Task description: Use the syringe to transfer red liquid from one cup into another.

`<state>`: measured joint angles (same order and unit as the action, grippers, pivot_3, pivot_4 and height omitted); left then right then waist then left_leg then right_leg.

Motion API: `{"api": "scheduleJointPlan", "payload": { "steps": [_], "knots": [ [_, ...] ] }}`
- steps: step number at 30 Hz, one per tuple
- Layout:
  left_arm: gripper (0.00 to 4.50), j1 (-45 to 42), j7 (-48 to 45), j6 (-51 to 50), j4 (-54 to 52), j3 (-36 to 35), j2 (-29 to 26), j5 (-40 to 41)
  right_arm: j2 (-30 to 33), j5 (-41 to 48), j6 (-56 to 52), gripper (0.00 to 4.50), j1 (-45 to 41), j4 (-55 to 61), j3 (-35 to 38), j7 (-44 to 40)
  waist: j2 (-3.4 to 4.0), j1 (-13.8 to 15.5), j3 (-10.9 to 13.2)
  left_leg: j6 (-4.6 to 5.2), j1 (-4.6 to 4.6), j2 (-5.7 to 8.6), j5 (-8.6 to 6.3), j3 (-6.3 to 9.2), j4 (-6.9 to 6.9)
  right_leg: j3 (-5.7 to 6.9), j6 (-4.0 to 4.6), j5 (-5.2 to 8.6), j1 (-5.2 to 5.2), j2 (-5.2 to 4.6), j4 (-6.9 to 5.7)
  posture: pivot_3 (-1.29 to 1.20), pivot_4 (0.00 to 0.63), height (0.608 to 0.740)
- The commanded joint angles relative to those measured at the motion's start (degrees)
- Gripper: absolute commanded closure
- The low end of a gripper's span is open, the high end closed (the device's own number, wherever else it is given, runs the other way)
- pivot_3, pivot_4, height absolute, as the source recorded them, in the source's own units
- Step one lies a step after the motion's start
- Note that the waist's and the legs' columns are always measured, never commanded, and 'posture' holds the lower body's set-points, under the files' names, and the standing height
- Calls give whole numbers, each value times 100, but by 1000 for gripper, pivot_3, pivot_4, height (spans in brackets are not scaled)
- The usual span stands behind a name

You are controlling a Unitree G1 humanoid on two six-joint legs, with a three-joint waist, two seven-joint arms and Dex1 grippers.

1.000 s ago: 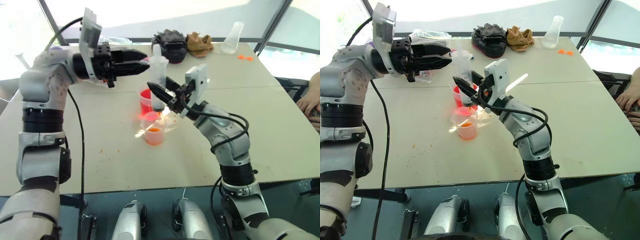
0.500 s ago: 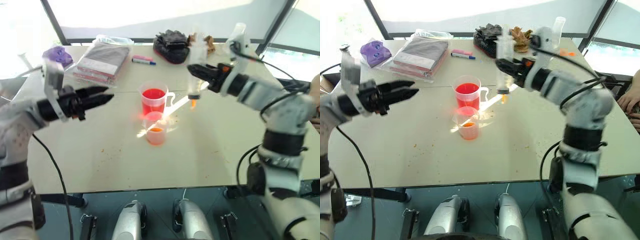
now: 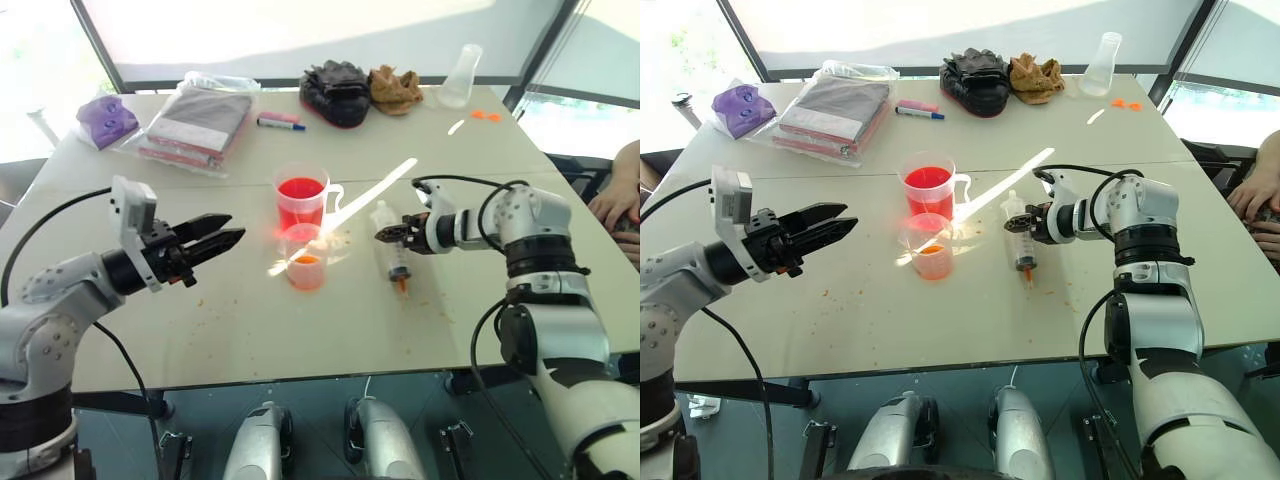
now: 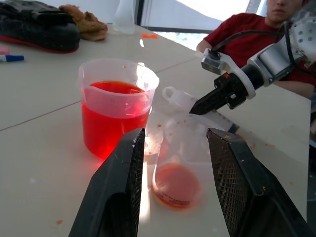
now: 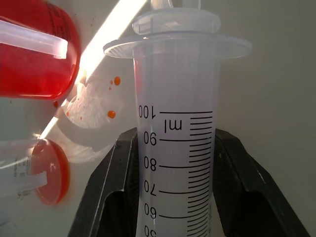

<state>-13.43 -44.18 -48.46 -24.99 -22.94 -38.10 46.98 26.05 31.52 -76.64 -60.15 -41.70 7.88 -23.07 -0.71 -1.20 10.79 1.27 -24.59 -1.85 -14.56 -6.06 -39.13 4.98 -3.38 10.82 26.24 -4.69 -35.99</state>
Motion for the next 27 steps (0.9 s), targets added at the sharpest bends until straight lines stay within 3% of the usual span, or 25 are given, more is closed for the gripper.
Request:
{"api": "scheduleJointPlan", "payload": {
  "steps": [1, 5, 6, 11, 15, 19, 22, 24, 27],
  "knots": [
    [2388, 6, 118, 113, -180, -42, -27, 151, -114, -274, 394, 2066, -142, -244, -4, -17, 0, -4, 0, 0, 7, -1, 0, 0, 0, 0, 0, 0, -6, 1, 0, 0, 150, 740],
    [2388, 11, 186, 136, -151, -27, -58, 176, -70, -448, 479, 165, -105, -186, -140, -184, -1, 11, -2, -1, 20, -2, 0, 2, 0, 0, 1, 1, -19, 1, 0, 0, 150, 740],
    [2388, 8, 200, 138, -131, -29, -66, 190, -36, -452, 444, 71, -80, -71, -192, -263, -4, 25, -5, -1, 22, -2, 0, 3, -1, 0, 7, 4, -23, 0, 1, 0, 150, 740],
    [2388, 15, 202, 191, -57, -14, -123, 172, 243, -585, 360, 71, 125, 650, -514, -558, -5, 50, -5, -1, 16, 1, 0, 5, -1, 1, 18, 11, -23, -4, 8, 0, 150, 740],
    [2388, 48, 216, 193, -21, -87, -200, 165, 811, -519, 137, 71, 504, 1827, -732, -876, -3, 83, -3, -1, 2, 2, -1, 6, 0, 2, 16, 12, -11, -8, 11, 0, 150, 740],
    [2388, 289, 307, 72, -65, -359, -313, 292, 2207, 10, 140, 71, 1490, 3935, -450, -1867, 3, 88, 1, 1, -15, 2, -2, 3, 2, 1, 16, 12, 11, -9, 15, 0, 150, 740],
    [2388, 366, 480, 21, -73, -525, -285, 492, 2723, -46, 829, 71, 2359, 4669, -347, -2201, -2, 70, -2, 4, -24, 1, -6, 7, 11, 5, 5, 15, 18, -7, 23, 0, 150, 740],
    [2388, 419, 538, -11, -97, -567, -301, 577, 2794, -23, 1386, 71, 2886, 4874, -68, -2426, -6, 36, -4, 3, -21, -9, -7, 7, 13, 9, 5, 19, 9, 3, 44, 0, 150, 740],
    [2388, 598, 540, -78, -163, -480, -382, 640, 2232, 656, 1369, 71, 3260, 5190, 885, -2355, -3, 23, -2, 2, -15, -15, -7, -1, 13, 6, 12, 16, 3, 9, 60, 0, 150, 740]
  ]
}}
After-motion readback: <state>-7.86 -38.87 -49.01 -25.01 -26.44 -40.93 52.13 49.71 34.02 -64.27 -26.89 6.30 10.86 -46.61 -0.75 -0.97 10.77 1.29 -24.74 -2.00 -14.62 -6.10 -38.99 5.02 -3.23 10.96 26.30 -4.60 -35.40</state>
